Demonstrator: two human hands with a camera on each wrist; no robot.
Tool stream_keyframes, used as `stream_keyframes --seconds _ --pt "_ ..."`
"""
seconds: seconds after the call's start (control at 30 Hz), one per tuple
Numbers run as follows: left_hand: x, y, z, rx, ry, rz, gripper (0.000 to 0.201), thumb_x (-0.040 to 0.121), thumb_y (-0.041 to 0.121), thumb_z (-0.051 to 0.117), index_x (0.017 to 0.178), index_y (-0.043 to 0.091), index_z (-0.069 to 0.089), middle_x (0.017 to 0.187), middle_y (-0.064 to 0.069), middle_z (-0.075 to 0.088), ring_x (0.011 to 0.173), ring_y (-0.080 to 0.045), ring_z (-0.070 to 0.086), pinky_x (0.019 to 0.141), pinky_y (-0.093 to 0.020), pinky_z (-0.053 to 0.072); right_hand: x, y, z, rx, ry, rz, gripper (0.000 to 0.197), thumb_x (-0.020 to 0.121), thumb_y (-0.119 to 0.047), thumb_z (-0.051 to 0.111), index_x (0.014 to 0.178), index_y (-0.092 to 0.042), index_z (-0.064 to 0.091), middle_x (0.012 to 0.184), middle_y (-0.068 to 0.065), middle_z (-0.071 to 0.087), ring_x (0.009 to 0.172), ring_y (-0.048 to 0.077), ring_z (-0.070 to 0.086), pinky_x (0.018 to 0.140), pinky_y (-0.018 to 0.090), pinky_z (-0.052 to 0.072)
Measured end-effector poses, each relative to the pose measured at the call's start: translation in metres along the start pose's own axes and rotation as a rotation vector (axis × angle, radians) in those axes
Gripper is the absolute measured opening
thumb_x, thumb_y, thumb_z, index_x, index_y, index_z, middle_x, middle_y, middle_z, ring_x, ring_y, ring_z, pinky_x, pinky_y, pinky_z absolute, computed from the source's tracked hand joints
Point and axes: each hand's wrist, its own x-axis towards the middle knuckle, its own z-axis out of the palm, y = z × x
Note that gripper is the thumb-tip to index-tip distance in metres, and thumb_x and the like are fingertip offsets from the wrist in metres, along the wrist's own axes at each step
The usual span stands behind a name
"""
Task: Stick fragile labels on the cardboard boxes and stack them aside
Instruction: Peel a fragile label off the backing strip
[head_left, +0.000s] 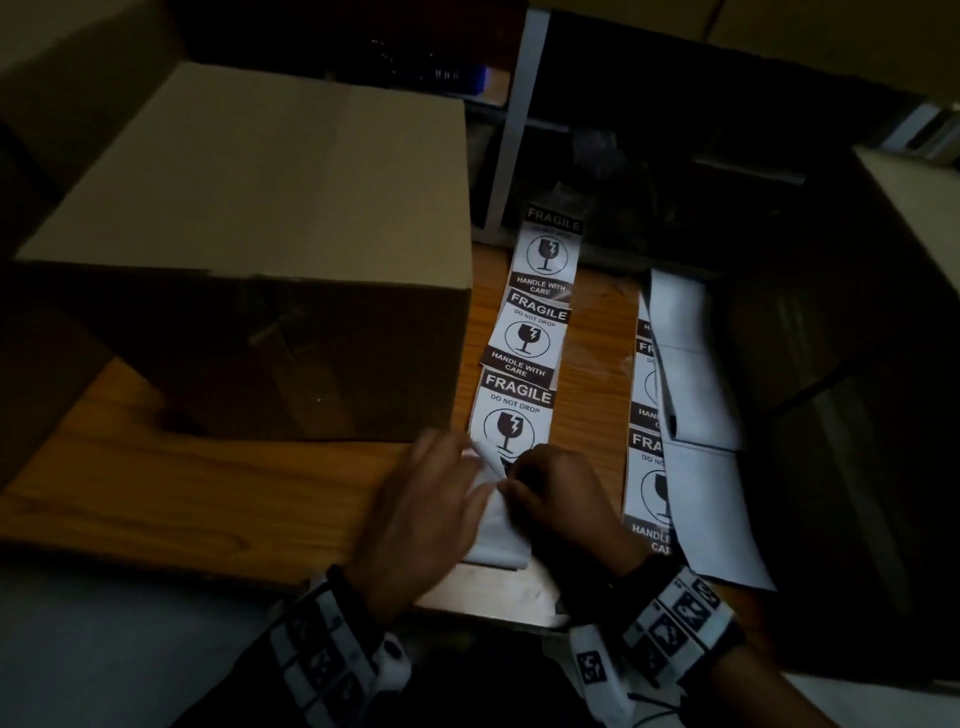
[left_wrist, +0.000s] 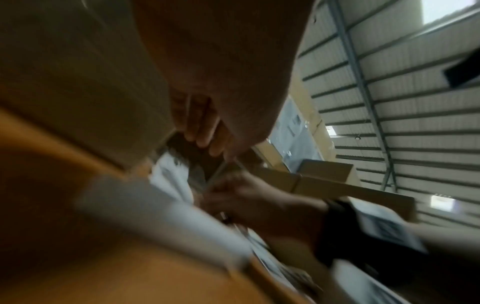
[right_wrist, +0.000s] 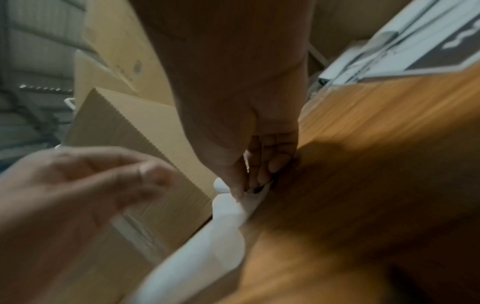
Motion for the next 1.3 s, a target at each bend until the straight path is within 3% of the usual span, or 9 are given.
stream_keyframes --seconds 0.07,0.23,0.33,0.53,0.77,0.93,1.13,1.23,1.3 --pt "-0.014 0.002 0.017 -0.033 -0.09 0.085 0.023 0.089 0.03 0.055 0.093 0.013 0.07 0.101 -0.003 0.064 0.094 -0.016 0.055 0.081 -0.032 0.05 0.003 0.001 0.0 0.007 -0.017 0.004 0.014 0.087 -0.029 0.071 0.083 -0.016 0.074 0.085 0.001 0.071 0.077 0.016 0.063 0.07 0.03 0.047" --pt "-0.041 -0.001 0.043 0.153 -0.32 0.138 0.044 0.088 0.045 0.042 0.104 0.018 0.073 0.113 -0.003 0.069 0.095 -0.019 0.063 0.077 -0.028 0.054 0.016 0.003 -0.006 0.059 -0.158 0.079 0.015 0.088 -0.028 0.072 0.084 -0.013 0.075 0.081 -0.001 0.072 0.071 0.009 0.064 0.071 0.03 0.052" --pt "-0.043 0.001 0.044 0.208 -0.356 0.123 0.048 0.086 0.046 0.037 0.102 0.022 0.075 0.116 -0.002 0.069 0.096 -0.018 0.065 0.077 -0.028 0.054 0.027 0.005 -0.013 0.055 -0.257 0.084 0.014 0.086 -0.026 0.074 0.083 -0.013 0.075 0.079 -0.002 0.072 0.064 -0.002 0.058 0.064 0.019 0.045" --pt "-0.045 0.0 0.041 0.158 -0.426 0.104 0.046 0.087 0.045 0.038 0.105 0.02 0.072 0.134 -0.004 0.06 0.098 -0.017 0.063 0.076 -0.028 0.053 0.044 0.008 -0.028 0.054 -0.423 0.083 0.013 0.083 -0.023 0.077 0.082 -0.01 0.075 0.07 -0.011 0.066 0.061 -0.006 0.055 0.058 0.007 0.04" --pt "-0.05 -0.004 0.047 0.159 -0.469 0.085 0.045 0.088 0.043 0.039 0.109 0.02 0.072 0.133 -0.003 0.061 0.102 -0.016 0.061 0.077 -0.031 0.053 0.048 0.008 -0.035 0.14 -0.452 0.12 0.013 0.084 -0.017 0.076 0.087 -0.004 0.075 0.081 0.001 0.075 0.064 -0.002 0.063 0.071 0.025 0.054" --pt "-0.049 -0.005 0.046 0.155 -0.468 0.093 0.045 0.087 0.043 0.039 0.11 0.021 0.071 0.131 -0.001 0.062 0.102 -0.015 0.061 0.076 -0.031 0.054 0.051 0.011 -0.036 0.127 -0.473 0.108 0.012 0.083 -0.017 0.078 0.082 -0.007 0.074 0.075 -0.002 0.073 0.069 0.004 0.066 0.074 0.031 0.055" --pt "-0.05 -0.01 0.045 0.133 -0.468 0.114 0.042 0.089 0.043 0.042 0.113 0.022 0.069 0.134 0.001 0.06 0.107 -0.014 0.057 0.079 -0.03 0.053 0.055 0.012 -0.04 0.157 -0.518 0.094 0.013 0.083 -0.014 0.077 0.085 -0.001 0.074 0.081 0.008 0.075 0.067 0.004 0.067 0.064 0.015 0.051" --pt "-0.051 -0.011 0.045 0.152 -0.469 0.121 0.043 0.088 0.044 0.042 0.113 0.023 0.07 0.133 0.002 0.06 0.108 -0.014 0.056 0.08 -0.03 0.052 0.056 0.014 -0.043 0.196 -0.54 0.108 0.013 0.083 -0.014 0.077 0.087 -0.001 0.075 0.08 0.008 0.075 0.071 0.009 0.07 0.073 0.024 0.056" --pt "-0.049 -0.009 0.045 0.168 -0.462 0.125 0.041 0.087 0.044 0.043 0.112 0.024 0.069 0.132 0.003 0.061 0.107 -0.014 0.056 0.08 -0.03 0.053 0.055 0.017 -0.047 0.24 -0.578 0.09 0.015 0.08 -0.017 0.079 0.087 -0.004 0.075 0.084 0.01 0.076 0.079 0.02 0.072 0.082 0.035 0.057"
